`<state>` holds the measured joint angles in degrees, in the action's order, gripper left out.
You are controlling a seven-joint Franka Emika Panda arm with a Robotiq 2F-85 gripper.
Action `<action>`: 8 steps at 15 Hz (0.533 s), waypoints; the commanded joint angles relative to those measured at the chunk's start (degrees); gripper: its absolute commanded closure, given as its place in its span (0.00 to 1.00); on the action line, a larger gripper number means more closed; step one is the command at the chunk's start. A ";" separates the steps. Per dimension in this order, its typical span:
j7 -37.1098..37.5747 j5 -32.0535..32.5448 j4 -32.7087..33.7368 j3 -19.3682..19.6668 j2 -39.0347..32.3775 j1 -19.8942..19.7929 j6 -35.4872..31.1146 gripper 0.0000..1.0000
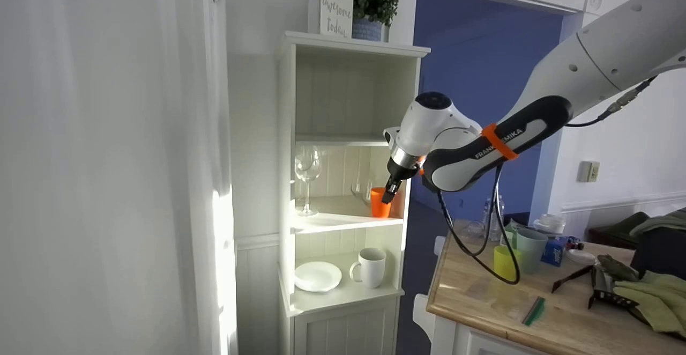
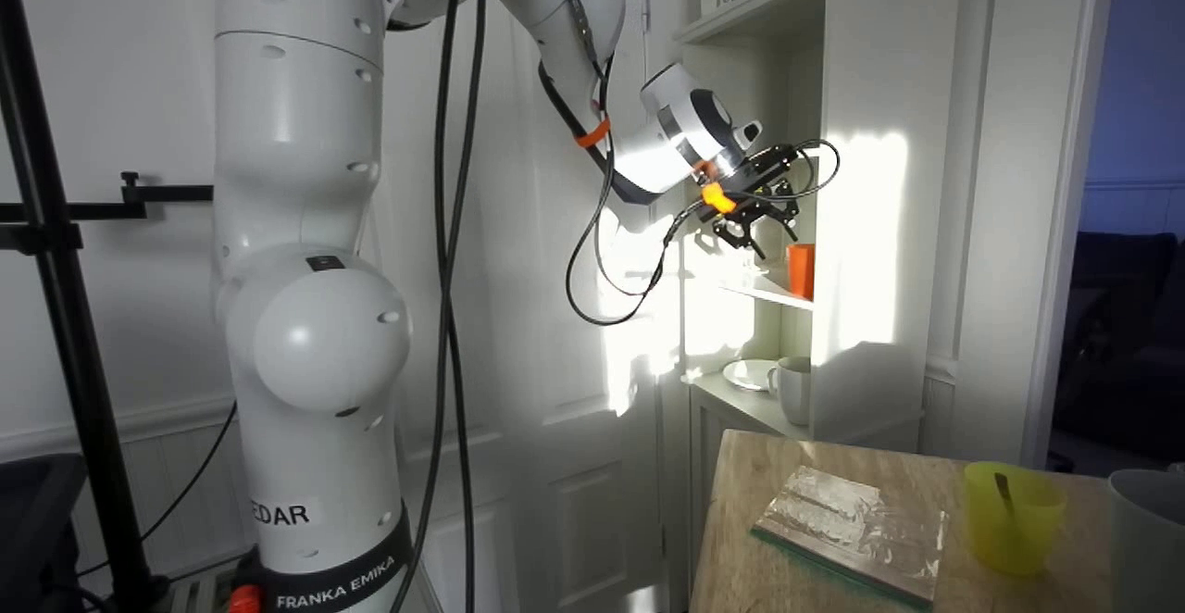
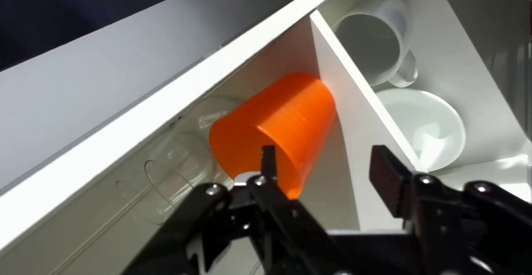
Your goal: Put the orange cup on the middle shelf
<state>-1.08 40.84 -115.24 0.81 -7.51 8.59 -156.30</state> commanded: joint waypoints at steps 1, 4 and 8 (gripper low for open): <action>7.18 8.43 -9.67 0.93 8.86 0.54 -3.52 0.37; 10.21 12.58 -15.84 0.32 15.15 -0.20 -5.28 0.17; -4.22 -5.96 -28.49 2.24 25.66 3.68 -4.50 0.00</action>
<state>3.49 46.13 -132.81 0.30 8.34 8.32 -160.92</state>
